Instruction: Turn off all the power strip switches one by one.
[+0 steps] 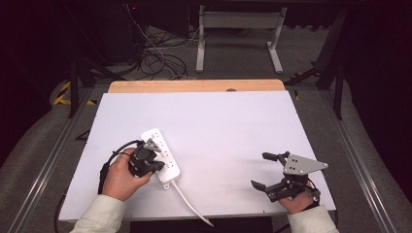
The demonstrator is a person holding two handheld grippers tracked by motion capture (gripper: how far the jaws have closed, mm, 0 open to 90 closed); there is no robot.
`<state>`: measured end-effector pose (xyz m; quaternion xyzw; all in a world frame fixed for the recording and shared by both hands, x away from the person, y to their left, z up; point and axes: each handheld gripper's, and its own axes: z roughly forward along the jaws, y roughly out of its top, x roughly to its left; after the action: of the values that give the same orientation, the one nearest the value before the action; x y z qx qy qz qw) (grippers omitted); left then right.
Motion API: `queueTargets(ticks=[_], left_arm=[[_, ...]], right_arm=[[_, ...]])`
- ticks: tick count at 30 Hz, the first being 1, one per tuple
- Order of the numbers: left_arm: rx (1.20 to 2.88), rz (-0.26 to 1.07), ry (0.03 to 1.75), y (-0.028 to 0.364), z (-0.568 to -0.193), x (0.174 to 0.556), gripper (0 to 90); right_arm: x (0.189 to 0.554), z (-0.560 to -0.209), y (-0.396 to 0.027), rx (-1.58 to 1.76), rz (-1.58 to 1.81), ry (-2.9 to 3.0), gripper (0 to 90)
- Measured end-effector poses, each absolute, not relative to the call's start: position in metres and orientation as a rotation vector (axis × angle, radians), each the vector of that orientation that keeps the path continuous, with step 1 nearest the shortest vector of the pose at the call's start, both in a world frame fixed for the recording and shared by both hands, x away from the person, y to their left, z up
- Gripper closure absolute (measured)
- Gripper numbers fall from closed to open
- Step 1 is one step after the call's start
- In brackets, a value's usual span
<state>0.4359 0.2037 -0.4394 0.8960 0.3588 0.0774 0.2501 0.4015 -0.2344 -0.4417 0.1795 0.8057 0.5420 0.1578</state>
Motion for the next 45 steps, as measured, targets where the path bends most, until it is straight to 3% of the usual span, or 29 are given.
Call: queueTargets(ticks=[27,29,32,35,45], left_arm=[[2.417,0.227,1.002,0.204,-0.442,0.433,90.0],[2.386,0.321,1.006,0.206,-0.435,0.429,90.0],[2.309,0.288,0.989,0.211,-0.421,0.426,90.0],[2.282,0.339,0.969,0.213,-0.406,0.421,90.0],[2.275,0.343,0.975,0.214,-0.407,0.422,90.0]], right_arm=[[0.401,-0.442,-0.234,0.511,1.551,2.306,4.7],[0.401,-0.442,-0.234,0.508,1.552,2.306,4.7],[0.401,-0.442,-0.235,0.511,1.549,2.305,4.7],[0.402,-0.442,-0.234,0.511,1.551,2.308,4.7],[0.401,-0.442,-0.234,0.509,1.549,2.307,4.7]])
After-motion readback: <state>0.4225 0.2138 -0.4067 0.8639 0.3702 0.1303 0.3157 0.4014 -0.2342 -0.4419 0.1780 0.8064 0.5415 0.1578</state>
